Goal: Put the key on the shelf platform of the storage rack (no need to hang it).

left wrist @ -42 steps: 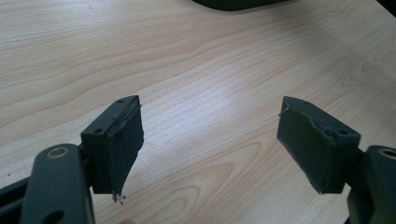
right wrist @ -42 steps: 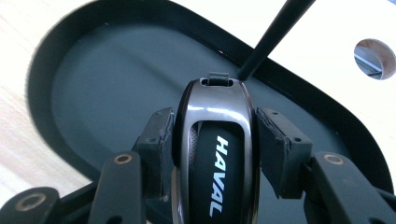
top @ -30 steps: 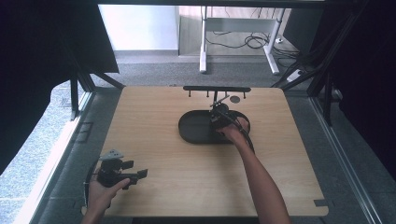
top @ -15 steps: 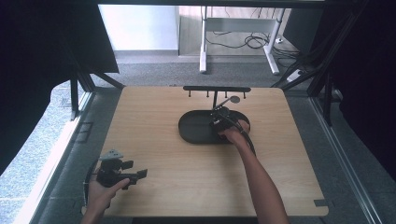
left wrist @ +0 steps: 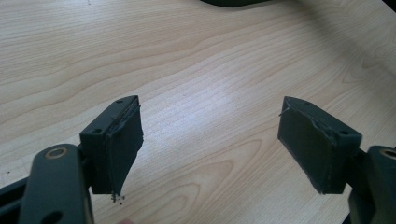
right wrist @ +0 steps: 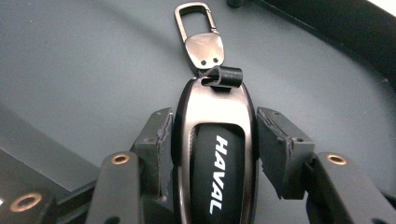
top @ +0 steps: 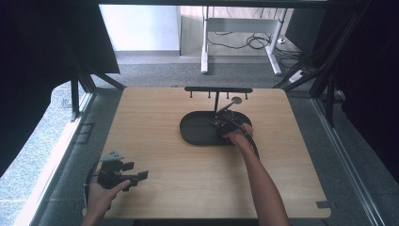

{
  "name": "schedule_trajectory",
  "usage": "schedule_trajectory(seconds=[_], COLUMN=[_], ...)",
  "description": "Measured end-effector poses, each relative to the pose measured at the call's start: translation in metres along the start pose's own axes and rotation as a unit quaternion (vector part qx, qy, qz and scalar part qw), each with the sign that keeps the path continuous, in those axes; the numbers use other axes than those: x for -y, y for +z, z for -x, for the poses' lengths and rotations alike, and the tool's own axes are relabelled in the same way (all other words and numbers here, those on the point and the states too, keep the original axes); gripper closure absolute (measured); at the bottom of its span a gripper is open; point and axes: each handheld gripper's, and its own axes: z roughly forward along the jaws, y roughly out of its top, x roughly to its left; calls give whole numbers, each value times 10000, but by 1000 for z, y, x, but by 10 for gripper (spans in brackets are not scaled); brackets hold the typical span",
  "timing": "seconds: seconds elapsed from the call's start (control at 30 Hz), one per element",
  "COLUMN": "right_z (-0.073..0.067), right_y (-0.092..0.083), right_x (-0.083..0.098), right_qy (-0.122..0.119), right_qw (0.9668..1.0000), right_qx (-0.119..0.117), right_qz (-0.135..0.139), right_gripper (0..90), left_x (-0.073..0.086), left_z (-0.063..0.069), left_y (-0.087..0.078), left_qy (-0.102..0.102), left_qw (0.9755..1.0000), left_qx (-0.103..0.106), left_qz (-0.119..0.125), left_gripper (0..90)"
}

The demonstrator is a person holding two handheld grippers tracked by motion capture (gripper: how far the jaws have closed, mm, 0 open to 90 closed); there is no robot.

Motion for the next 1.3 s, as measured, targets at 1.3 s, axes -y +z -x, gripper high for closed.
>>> schedule_trajectory(seconds=[1.3], right_z=[-13], right_y=[-93], right_x=[85], right_qy=[-663], right_qw=[9902], right_qx=[-565], right_qz=[1087], right_gripper=[412], left_x=[-1], left_z=[8], left_y=[5], left_qy=[103], left_qw=[9999], left_qx=[14], left_qz=[-81], left_gripper=[217])
